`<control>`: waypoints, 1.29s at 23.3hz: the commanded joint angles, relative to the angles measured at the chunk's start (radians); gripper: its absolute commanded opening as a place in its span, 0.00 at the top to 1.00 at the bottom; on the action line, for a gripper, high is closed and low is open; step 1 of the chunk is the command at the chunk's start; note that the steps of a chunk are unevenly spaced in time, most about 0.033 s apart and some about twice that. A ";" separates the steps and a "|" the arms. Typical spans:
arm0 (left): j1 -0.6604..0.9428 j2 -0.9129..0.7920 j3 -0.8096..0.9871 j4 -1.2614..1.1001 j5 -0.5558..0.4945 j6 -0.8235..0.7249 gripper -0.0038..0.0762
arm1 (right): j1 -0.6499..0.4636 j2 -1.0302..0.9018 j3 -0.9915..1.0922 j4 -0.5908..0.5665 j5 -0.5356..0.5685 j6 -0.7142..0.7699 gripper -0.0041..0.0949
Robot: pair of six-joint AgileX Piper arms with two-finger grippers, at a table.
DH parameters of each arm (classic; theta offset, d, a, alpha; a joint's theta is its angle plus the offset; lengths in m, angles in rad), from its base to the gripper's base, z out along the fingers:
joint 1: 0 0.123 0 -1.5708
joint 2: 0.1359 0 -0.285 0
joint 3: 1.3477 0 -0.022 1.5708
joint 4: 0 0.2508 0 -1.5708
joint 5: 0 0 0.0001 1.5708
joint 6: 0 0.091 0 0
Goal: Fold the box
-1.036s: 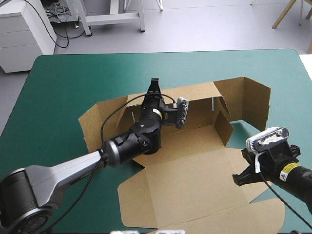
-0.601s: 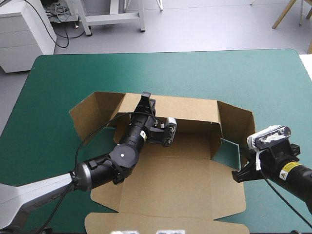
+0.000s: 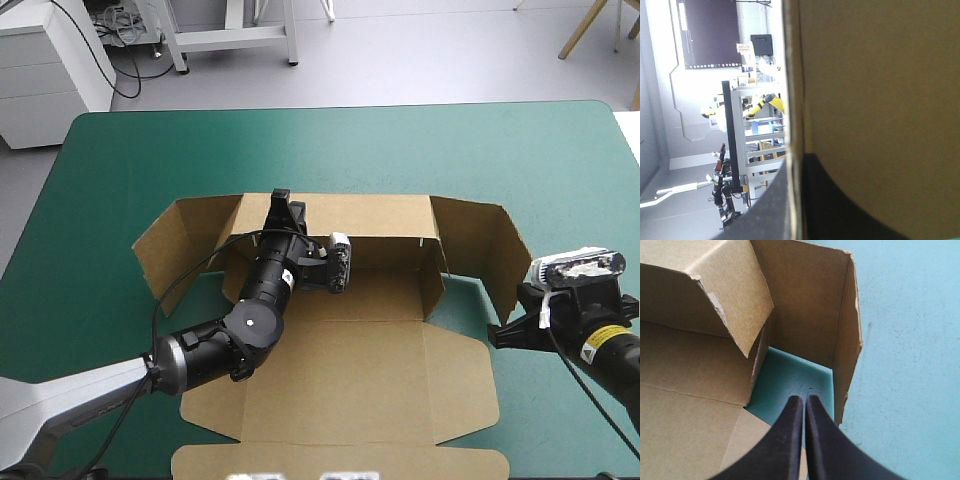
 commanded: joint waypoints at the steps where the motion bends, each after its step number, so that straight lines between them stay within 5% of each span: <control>1: -0.008 -0.036 -0.028 0.047 0.055 -0.016 0.96 | -0.003 0.001 -0.026 -0.021 -0.069 0.047 0.73; 2: -0.008 -0.036 -0.028 0.047 0.055 -0.016 0.96 | -0.003 0.001 -0.026 -0.021 -0.069 0.059 0.65; 5: -0.008 -0.036 -0.028 0.047 0.056 -0.016 0.96 | -0.003 0.009 -0.052 -0.022 -0.069 0.117 0.22; 6: -0.008 -0.036 -0.028 0.047 0.056 -0.016 0.96 | -0.003 0.022 -0.073 -0.026 -0.069 0.135 0.18; 16: -0.008 -0.036 -0.028 0.061 0.056 -0.015 0.96 | -0.042 0.484 -0.546 -0.186 0.007 0.205 0.17; 24: -0.008 -0.036 -0.028 0.063 0.059 -0.017 0.96 | -0.224 0.756 -0.852 0.131 0.205 -0.058 0.17; 30: -0.008 -0.036 -0.028 0.063 0.059 -0.017 0.96 | -0.299 0.978 -1.046 0.246 0.384 -0.152 0.17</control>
